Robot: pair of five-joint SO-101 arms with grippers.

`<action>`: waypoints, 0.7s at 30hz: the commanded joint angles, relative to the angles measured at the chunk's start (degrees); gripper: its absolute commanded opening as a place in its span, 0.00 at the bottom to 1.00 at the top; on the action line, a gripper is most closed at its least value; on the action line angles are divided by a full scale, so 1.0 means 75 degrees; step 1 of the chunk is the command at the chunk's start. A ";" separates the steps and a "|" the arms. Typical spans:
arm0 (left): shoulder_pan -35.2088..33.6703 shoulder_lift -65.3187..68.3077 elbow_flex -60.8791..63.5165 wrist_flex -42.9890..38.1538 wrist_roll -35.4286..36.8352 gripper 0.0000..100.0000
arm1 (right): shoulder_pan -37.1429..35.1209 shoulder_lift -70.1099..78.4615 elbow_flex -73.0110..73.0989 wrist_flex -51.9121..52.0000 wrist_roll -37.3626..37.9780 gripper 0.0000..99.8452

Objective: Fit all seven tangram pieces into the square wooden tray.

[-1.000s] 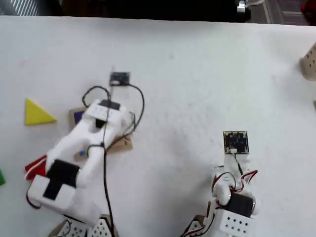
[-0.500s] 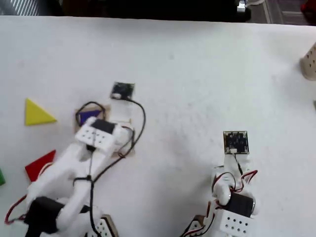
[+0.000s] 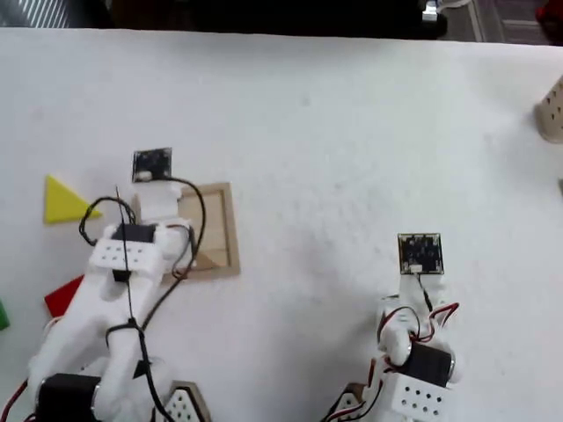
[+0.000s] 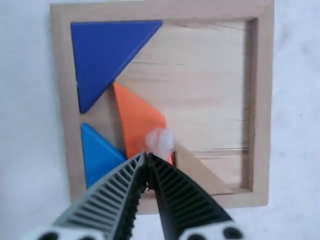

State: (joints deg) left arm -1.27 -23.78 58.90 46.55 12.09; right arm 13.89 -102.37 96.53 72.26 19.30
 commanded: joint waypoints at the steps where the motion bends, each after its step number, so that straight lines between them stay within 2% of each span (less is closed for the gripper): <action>1: -0.0135 -0.0252 -0.0035 0.0152 -0.0422 0.02 | 0.0029 -0.0088 0.0047 0.0041 0.0070 0.02; 6: -0.0135 0.0627 -0.0129 -0.0281 -0.0539 0.02 | 0.0041 -0.0088 0.0047 0.0041 0.0070 0.02; 11: -0.0158 0.1764 -0.1020 -0.0492 -0.0516 0.02 | 0.0041 -0.0088 0.0047 0.0041 0.0070 0.02; 17: -0.0147 0.2338 -0.1993 -0.0551 0.0399 0.02 | 0.0041 -0.0088 0.0047 0.0041 0.0070 0.02; 21: -0.0018 0.2585 -0.2227 -0.1418 0.0809 0.02 | 0.0041 -0.0088 0.0047 0.0041 0.0070 0.02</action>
State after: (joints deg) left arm -1.98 -5.76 45.36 42.33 14.90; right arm 13.89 -102.37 96.53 72.26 19.30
